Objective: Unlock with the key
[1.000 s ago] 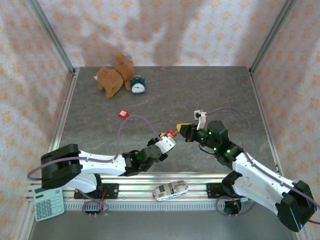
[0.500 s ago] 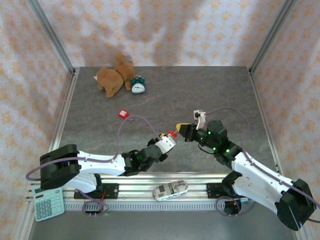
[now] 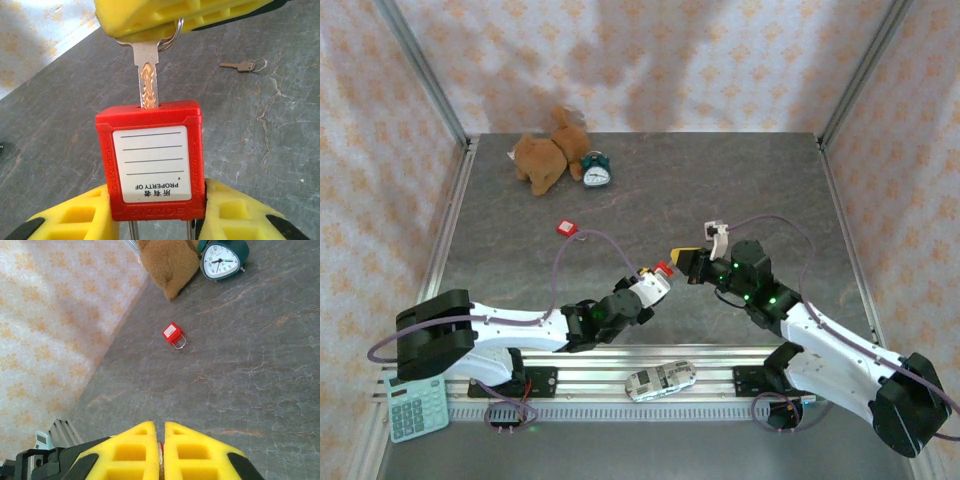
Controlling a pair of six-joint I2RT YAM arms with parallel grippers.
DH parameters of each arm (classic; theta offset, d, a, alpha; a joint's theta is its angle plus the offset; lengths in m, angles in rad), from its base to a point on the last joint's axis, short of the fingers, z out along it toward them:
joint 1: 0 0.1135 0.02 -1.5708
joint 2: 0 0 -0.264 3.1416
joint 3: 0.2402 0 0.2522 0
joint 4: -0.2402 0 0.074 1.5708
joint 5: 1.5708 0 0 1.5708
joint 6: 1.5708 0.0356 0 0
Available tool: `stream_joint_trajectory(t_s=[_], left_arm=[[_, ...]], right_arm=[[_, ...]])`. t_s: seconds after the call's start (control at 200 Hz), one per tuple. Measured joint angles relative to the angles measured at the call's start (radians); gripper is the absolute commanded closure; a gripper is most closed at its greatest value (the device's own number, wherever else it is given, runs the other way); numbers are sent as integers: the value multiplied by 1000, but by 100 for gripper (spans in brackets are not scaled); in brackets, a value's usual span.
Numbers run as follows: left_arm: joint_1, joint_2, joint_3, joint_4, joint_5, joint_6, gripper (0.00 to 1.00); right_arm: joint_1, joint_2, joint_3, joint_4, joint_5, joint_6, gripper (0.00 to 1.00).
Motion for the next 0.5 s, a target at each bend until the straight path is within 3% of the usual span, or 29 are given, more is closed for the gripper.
stream_joint_trajectory(t_s=[0.501], left_arm=[[26,0,14,-31,55,-65,67]], right_arm=[[14,14,-24,37,20,-43,92]])
